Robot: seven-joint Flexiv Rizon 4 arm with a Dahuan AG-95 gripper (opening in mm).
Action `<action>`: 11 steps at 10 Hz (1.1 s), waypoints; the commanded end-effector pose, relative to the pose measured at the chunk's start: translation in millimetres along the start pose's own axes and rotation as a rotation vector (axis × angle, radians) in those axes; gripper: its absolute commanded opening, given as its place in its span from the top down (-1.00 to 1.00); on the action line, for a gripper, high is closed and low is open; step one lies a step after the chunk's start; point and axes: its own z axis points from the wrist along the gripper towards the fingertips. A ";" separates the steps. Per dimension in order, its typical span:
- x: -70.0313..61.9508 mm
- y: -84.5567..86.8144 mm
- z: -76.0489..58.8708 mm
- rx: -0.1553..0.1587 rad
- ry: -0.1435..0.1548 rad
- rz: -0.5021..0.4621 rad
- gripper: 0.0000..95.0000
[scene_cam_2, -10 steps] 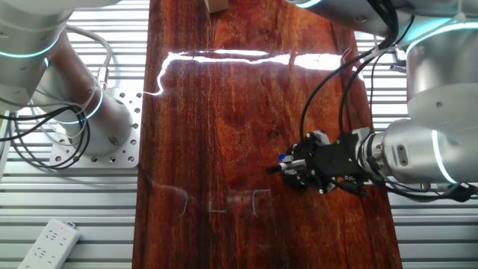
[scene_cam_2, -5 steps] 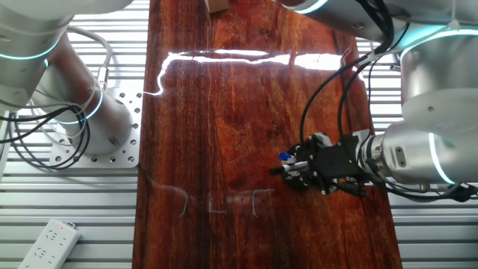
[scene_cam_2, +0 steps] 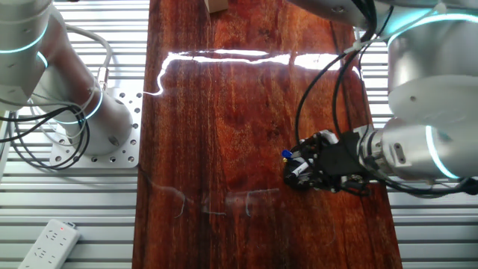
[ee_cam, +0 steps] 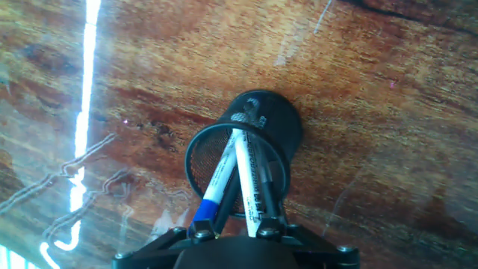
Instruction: Put the pen into the pen holder
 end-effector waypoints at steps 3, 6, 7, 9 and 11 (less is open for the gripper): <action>-7.6 7.0 -40.7 0.089 -0.060 0.093 0.60; -18.8 20.5 -70.7 0.172 -0.180 0.123 1.00; -23.2 29.0 -78.5 0.197 -0.232 0.126 1.00; -33.4 47.1 -84.1 0.227 -0.338 0.129 1.00; -33.4 47.1 -84.1 0.227 -0.338 0.129 1.00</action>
